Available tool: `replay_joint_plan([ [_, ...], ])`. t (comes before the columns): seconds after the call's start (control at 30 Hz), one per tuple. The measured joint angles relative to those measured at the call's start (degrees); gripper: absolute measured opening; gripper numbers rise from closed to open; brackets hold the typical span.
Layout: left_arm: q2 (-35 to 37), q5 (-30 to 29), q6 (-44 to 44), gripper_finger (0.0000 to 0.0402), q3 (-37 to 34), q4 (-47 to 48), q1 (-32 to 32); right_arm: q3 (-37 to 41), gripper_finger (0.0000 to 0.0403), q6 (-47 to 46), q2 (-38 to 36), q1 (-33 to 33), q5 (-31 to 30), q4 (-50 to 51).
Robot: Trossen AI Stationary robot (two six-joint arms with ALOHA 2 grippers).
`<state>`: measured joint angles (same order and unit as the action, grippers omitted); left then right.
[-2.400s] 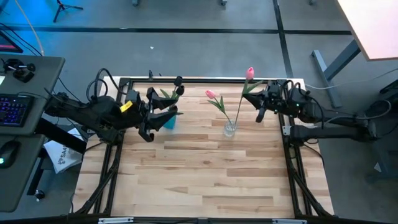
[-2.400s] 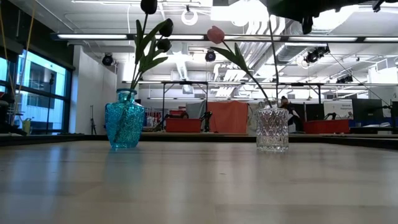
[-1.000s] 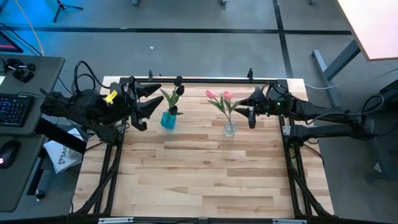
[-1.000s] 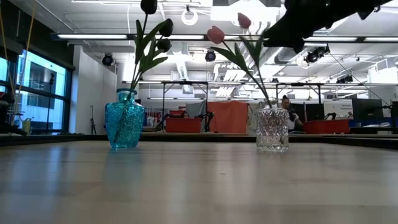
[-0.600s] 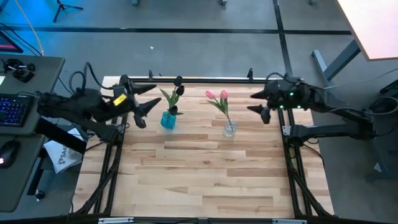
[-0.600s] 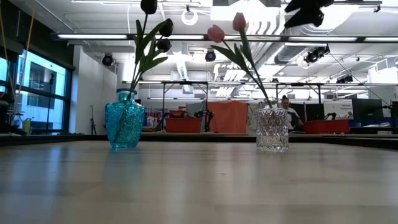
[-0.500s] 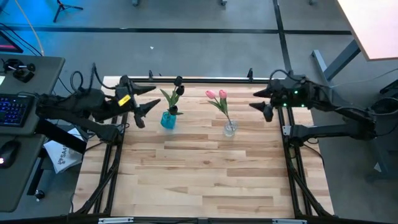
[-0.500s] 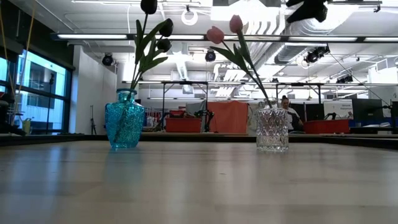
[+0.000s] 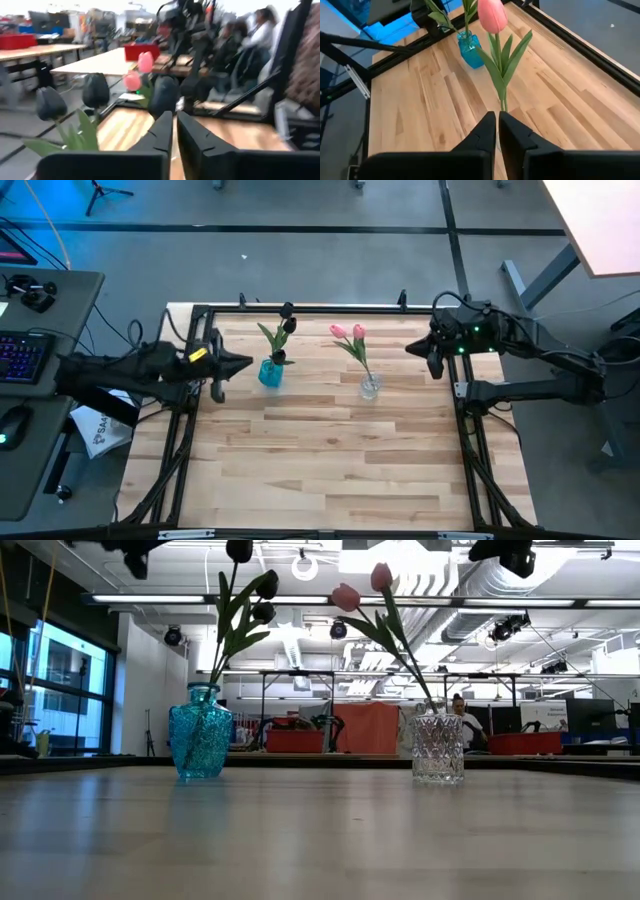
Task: Sort flowers into vase by color
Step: Return to Home Position
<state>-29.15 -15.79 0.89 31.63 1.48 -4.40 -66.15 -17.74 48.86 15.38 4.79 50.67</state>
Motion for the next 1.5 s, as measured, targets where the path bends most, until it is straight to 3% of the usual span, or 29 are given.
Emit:
replay_joint_plan([
  [0.4,18.30,-0.39,5.03,0.0001,-22.96,-19.43,0.00,-0.02,0.0003,-2.84,-0.09,-1.32,-0.26,-4.42],
  [0.7,25.02,-3.17,13.90,0.0000,-31.00,-17.10,0.00,0.44,0.0001,-2.79,-3.68,-1.32,-0.04,1.81],
  [0.93,25.49,-4.41,17.05,0.0000,-30.95,-14.50,0.00,12.01,0.0000,-8.09,-14.38,-2.94,2.81,-0.53],
  [1.03,25.40,-4.42,16.84,0.0000,-30.94,-14.09,0.00,21.05,0.0000,-12.16,-20.35,-5.03,4.85,-9.71],
  [1.13,25.42,-4.39,16.58,0.0000,-30.94,-13.67,0.00,31.91,0.0000,-14.74,-24.78,-7.31,5.55,-25.47],
  [1.33,25.40,-4.39,16.56,0.0001,-30.94,-13.01,0.00,51.21,0.0000,-16.11,-24.28,-10.98,5.51,-63.03],
  [1.5,25.40,-4.37,16.54,0.0001,-30.94,-13.05,0.00,55.86,0.0000,-13.19,-24.94,-12.53,4.76,-69.56],
])
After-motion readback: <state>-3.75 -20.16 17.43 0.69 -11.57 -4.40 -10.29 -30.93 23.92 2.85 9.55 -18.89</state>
